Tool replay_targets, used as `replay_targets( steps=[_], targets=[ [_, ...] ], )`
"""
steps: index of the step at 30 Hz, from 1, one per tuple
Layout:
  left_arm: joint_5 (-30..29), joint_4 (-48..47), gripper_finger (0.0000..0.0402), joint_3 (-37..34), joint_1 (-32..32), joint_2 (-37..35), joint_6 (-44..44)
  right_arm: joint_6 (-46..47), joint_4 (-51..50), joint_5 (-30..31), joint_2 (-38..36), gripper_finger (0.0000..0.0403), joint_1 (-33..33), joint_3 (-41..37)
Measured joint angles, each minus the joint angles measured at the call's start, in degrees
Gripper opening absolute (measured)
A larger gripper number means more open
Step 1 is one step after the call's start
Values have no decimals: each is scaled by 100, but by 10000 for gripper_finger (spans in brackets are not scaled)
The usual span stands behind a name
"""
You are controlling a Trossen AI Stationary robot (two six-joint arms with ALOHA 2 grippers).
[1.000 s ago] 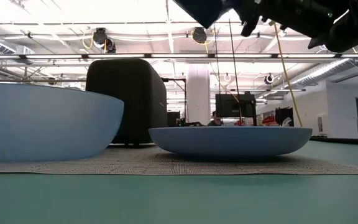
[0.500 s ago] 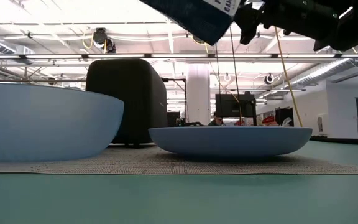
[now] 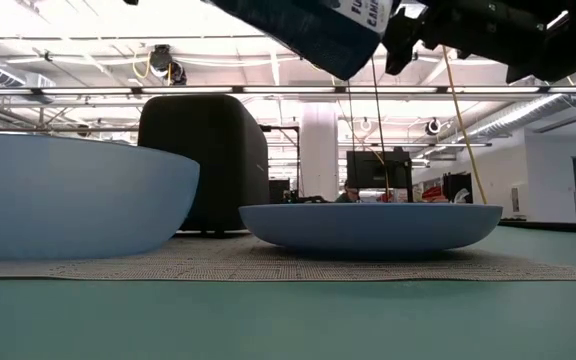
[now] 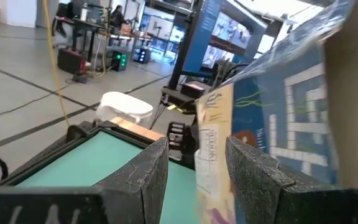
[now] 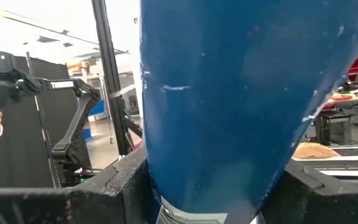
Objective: Arrange a breakfast setting
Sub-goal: Pour the cereal into the blue bowl
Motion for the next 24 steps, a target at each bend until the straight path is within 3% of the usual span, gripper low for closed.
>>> replay_targets(
  steps=[7, 24],
  targets=[
    [571, -15, 166, 0, -134, -288, -3, 2, -353, 14, 0, 221, 0, -2],
    [598, -125, 166, 0, -301, -213, -29, 2, -397, 28, 0, 221, 0, -2]
  ],
)
